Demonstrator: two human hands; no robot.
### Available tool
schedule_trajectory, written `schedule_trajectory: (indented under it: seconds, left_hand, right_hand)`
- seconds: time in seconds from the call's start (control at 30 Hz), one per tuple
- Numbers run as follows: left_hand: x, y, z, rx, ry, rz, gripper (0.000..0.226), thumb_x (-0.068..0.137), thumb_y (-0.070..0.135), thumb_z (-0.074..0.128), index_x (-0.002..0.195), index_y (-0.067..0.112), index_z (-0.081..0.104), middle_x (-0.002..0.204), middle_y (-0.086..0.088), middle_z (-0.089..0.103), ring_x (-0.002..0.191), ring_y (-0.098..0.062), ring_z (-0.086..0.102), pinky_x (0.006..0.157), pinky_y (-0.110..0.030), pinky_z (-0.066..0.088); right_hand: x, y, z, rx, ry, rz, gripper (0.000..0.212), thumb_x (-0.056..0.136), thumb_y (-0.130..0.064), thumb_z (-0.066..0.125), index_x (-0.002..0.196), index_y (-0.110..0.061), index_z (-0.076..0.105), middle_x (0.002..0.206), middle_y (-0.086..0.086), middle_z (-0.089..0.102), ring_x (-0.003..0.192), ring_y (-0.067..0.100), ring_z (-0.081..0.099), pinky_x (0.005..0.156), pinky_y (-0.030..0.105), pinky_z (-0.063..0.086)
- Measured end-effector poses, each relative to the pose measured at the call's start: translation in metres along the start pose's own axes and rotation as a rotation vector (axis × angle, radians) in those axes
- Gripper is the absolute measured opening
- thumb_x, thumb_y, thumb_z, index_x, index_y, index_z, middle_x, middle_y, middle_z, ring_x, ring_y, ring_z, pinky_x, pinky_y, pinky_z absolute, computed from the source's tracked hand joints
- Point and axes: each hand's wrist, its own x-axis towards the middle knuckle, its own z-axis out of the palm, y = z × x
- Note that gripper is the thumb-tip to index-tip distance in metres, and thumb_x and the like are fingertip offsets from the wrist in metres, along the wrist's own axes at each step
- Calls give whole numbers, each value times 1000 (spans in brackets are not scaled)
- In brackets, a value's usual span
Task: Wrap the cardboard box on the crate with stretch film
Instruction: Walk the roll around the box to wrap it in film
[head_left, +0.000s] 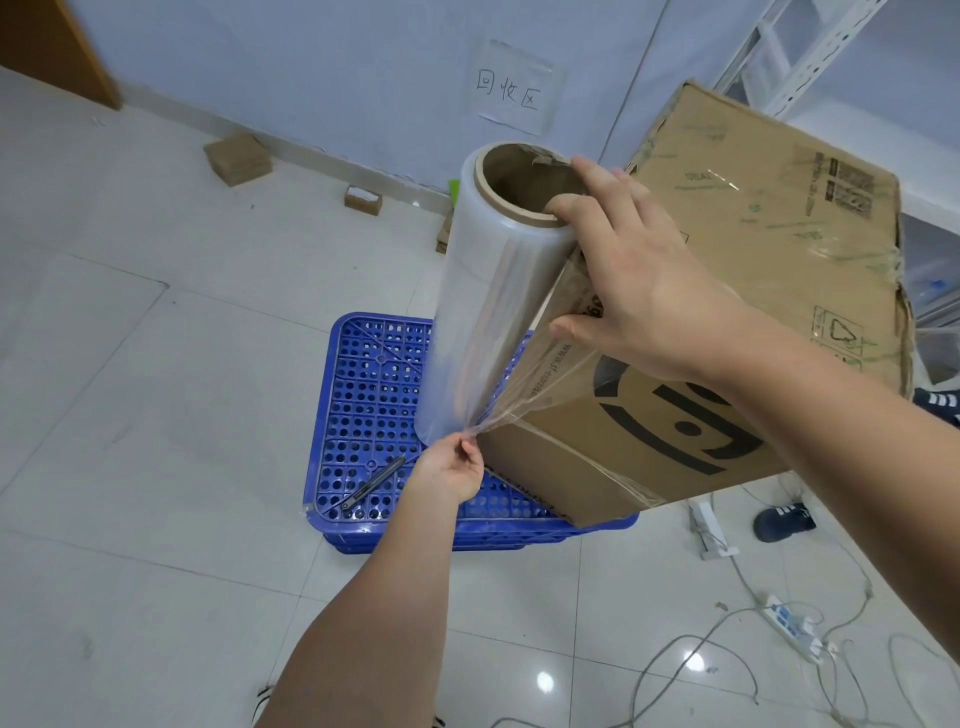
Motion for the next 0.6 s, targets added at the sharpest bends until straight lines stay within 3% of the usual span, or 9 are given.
schedule_trajectory:
  seconds: [0.1,0.33,0.47,0.53,0.6]
  left_hand:
    - [0,-3,2,-1,68,-5,15,103,7,53,95,0,62,55,-5,57,30,-9,48,36,-13,44]
    - [-1,-1,-6,56,121,8,23,105,7,46,87,4,60,64,0,53,27,-6,43,31,-14,36]
    - [-7,-1,-19,4,175,18,21,104,5,41,106,8,62,74,2,51,48,-4,42,31,-14,35]
    - [-13,0,-26,-24,174,50,24,105,6,38,112,8,60,74,1,51,48,-5,44,32,-14,37]
    - [-21,1,-31,-88,112,92,23,109,7,37,119,4,57,81,-9,60,57,-13,57,45,-20,54]
  right_hand:
    - [0,0,0,10,1,4,89,76,-39,80,145,-22,27,162,11,9,149,37,6,119,54,17]
    - [1,2,1,10,8,5,90,75,-40,81,144,-21,27,161,12,10,149,37,7,119,54,19]
    - [3,1,2,8,9,0,88,74,-40,81,142,-20,28,161,11,10,149,37,8,119,54,18]
    - [3,1,2,6,9,0,88,74,-40,81,141,-20,28,161,10,9,149,37,8,119,54,18]
    - [4,1,2,7,11,-1,88,74,-41,81,141,-20,28,162,10,9,149,37,8,120,54,18]
